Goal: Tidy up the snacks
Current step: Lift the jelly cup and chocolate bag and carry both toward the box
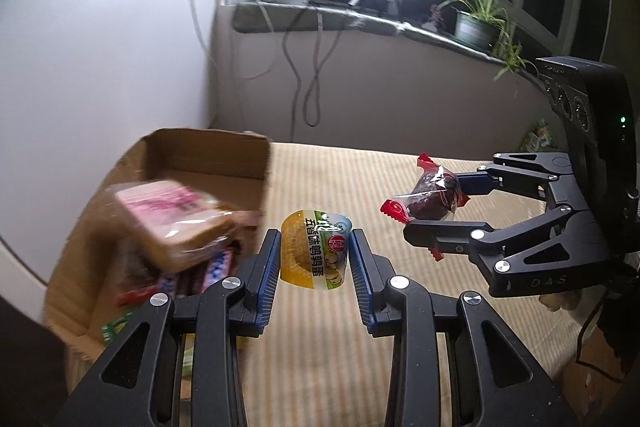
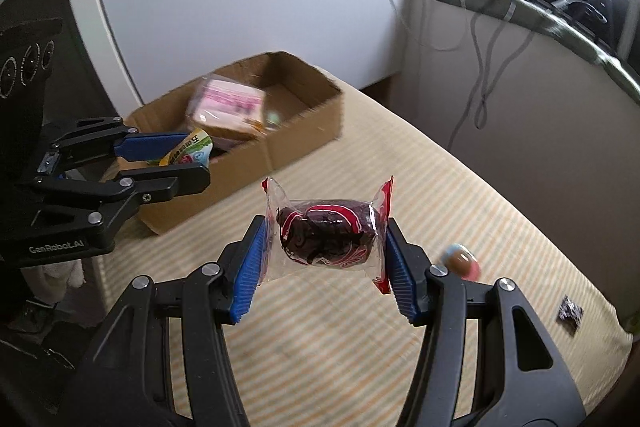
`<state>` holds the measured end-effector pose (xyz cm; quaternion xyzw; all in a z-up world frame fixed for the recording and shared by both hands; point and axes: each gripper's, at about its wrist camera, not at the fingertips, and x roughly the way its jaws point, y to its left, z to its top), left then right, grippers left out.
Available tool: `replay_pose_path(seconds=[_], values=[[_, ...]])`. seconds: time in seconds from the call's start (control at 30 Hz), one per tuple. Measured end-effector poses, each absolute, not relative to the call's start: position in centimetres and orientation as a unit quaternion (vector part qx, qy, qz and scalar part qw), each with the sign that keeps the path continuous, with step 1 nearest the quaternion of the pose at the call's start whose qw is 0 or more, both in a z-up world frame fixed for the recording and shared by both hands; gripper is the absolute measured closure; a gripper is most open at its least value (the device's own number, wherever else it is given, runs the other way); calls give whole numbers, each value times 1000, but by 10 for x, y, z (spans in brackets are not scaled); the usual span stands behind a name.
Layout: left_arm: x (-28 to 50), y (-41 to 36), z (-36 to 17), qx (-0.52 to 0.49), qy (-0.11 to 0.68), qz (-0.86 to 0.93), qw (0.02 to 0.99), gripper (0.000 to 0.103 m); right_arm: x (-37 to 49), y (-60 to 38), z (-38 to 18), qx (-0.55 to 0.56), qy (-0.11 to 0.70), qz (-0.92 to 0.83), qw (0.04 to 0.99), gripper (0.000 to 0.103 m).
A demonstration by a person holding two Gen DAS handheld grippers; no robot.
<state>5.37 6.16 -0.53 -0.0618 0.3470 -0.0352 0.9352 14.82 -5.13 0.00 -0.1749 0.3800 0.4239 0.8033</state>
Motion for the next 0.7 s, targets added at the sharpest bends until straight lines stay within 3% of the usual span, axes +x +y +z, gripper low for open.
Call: replay_pose_path(seconds=[0.7], values=[[23,145,-18,-94,350,48,931,71,144,57,7,-210,361,468,779,44]])
